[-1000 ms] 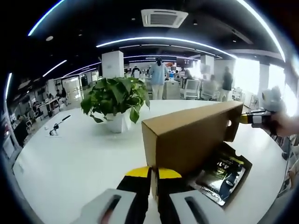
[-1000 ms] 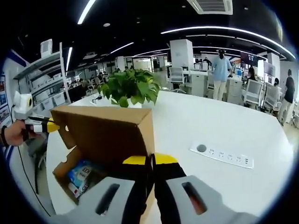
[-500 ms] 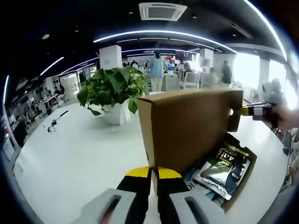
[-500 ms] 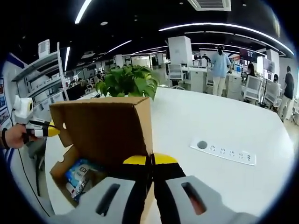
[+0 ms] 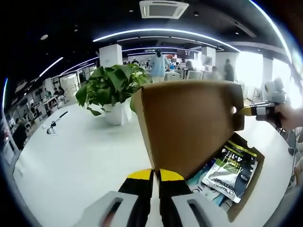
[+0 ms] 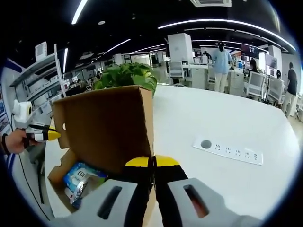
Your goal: Operate the shoe box by opening the lid, removing the specified soft item, and placing it in the target area until the item is outside and the box remains undamaged.
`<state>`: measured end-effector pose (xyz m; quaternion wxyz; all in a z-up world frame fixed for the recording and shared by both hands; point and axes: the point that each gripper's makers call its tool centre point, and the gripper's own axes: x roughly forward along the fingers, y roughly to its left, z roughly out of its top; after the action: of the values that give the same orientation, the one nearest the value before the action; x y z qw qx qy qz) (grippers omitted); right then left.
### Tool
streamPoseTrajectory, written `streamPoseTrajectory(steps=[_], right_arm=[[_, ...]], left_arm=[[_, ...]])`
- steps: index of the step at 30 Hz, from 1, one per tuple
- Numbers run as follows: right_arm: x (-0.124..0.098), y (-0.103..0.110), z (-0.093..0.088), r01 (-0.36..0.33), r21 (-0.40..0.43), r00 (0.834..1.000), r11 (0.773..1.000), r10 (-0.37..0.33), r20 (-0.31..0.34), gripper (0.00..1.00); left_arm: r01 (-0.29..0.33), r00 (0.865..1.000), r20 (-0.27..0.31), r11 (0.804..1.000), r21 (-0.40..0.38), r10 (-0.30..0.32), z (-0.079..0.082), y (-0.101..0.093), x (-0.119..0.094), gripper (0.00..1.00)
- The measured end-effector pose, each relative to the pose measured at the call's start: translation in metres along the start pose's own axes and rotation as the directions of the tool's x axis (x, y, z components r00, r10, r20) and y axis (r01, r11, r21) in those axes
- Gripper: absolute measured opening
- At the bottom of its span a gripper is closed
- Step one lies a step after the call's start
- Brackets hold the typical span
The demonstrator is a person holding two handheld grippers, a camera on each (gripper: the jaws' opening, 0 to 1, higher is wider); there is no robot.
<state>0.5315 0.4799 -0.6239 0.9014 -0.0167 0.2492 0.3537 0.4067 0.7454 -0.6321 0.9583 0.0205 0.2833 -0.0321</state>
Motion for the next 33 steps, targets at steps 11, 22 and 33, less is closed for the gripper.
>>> streamPoseTrajectory(steps=[11,22,33], right_arm=[[0.008,-0.003,-0.013,0.003,0.006,0.999,1.0,-0.003,-0.045,0.0],[0.02,-0.007,-0.016,0.011,0.036,0.999,0.999,-0.01,-0.052,0.0],[0.033,-0.015,-0.019,0.016,0.062,0.998,0.998,-0.012,-0.062,0.0]], left_arm=[[0.0,1.0,0.002,1.0,-0.008,0.0,0.002,0.004,0.008,0.03],[-0.003,1.0,-0.009,1.0,-0.011,0.003,0.004,0.011,0.023,0.03],[-0.008,1.0,-0.023,1.0,-0.022,0.008,0.004,0.018,0.037,0.03]])
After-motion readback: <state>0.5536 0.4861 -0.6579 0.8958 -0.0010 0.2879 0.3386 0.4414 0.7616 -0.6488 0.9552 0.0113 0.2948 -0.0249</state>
